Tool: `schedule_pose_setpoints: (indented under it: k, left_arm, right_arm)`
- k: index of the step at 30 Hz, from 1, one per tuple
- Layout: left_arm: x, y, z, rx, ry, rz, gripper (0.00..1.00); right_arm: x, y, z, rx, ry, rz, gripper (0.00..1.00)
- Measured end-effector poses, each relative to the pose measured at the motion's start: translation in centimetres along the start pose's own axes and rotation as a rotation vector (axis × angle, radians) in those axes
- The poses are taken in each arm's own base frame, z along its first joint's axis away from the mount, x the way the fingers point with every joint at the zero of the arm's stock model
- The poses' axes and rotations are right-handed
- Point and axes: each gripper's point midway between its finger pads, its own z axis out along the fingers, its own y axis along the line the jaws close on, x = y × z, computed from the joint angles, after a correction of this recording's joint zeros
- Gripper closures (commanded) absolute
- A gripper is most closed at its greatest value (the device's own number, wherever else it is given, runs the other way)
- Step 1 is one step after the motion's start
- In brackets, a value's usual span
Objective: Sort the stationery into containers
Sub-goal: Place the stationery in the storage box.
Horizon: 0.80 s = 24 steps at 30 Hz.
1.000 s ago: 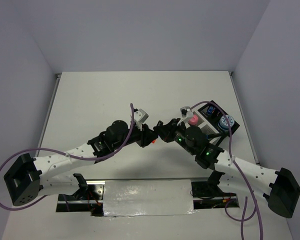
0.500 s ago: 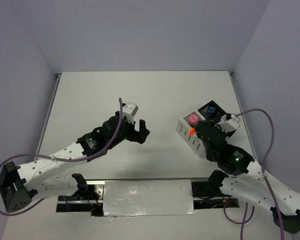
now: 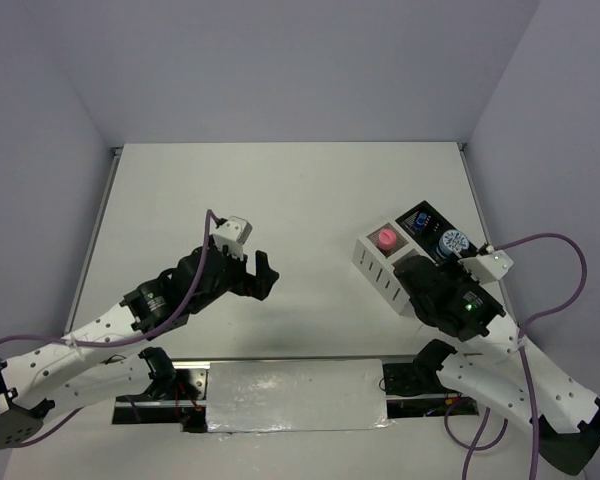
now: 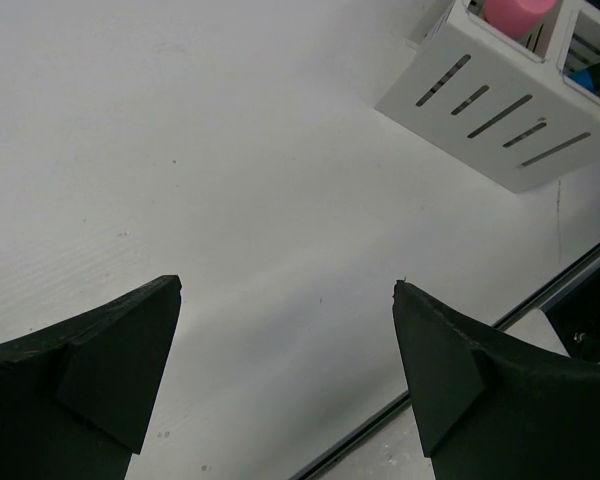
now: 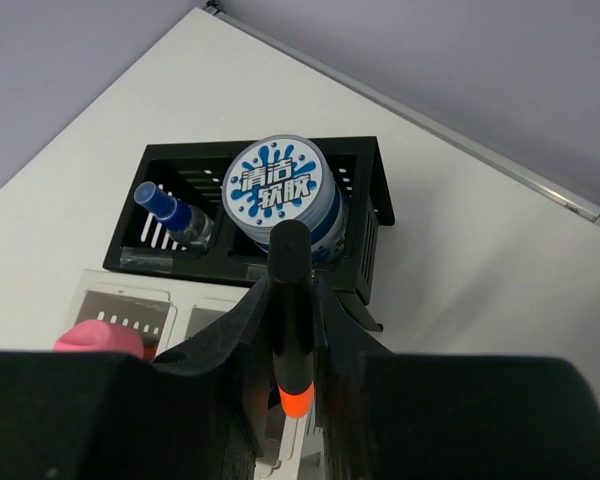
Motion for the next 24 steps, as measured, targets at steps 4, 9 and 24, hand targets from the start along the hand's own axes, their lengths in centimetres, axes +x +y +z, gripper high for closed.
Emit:
schedule_pose_setpoints:
  k: [4, 9, 24]
  left_arm:
    - [1.3, 0.4, 0.0, -0.006, 0.032, 0.009, 0.01]
    - [2.1, 0.9, -0.2, -0.014, 0.048, 0.016, 0.01]
    - [2.2, 0.8, -0.1, -0.009, 0.055, 0.018, 0.01]
  right_arm:
    - [0.1, 0.4, 0.3, 0.016, -0.017, -0.02, 1.0]
    - [0.1, 0.3, 0.5, 0.034, -0.026, -0.002, 1.0]
    - [0.5, -1.1, 0.5, 0.078, -0.023, 0.027, 1.0]
